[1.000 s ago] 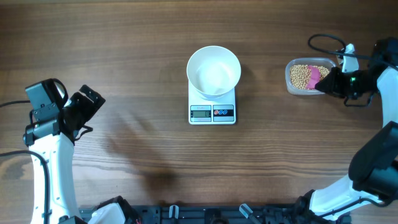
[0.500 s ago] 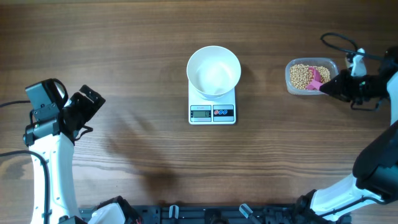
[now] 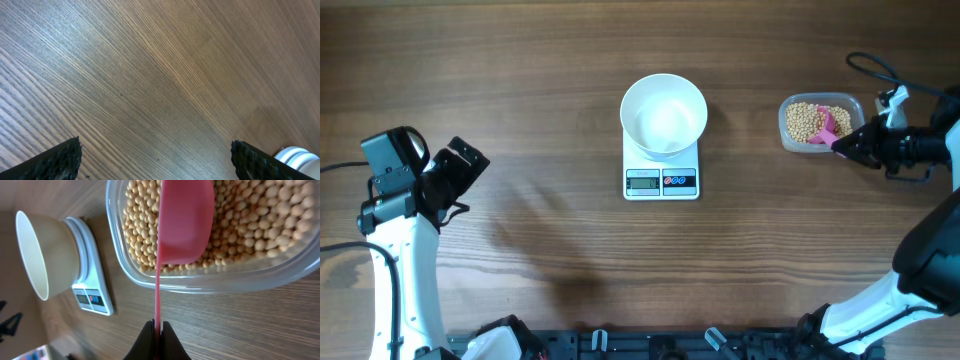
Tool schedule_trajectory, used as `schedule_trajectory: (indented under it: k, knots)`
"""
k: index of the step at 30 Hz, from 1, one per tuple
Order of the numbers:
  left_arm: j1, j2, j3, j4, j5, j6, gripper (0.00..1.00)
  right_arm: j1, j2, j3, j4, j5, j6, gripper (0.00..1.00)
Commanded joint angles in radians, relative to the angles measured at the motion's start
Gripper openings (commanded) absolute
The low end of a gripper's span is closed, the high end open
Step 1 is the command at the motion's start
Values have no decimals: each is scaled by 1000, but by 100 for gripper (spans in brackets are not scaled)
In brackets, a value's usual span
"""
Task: Scoop item into bowl and weigh 150g on scale
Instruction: 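Dig the pink scoop into the soybeans and lift it with the right gripper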
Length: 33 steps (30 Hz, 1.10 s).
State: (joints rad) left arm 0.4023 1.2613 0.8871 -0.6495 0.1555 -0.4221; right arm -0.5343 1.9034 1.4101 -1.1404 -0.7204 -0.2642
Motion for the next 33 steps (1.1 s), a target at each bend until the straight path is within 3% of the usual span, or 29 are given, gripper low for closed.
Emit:
schedule_trajectory:
  k: [1,14,33]
  knots:
    - [6,-1,-3,-11,12,22,100,-2,44,-12,1,-99,-20,4]
    - [6,-1,-3,-18,12,22,100,-91,44,-12,-22,-188,-24,4]
    - [6,-1,-3,-22,12,22,100,-166,46,-12,-91,-328,-182,4]
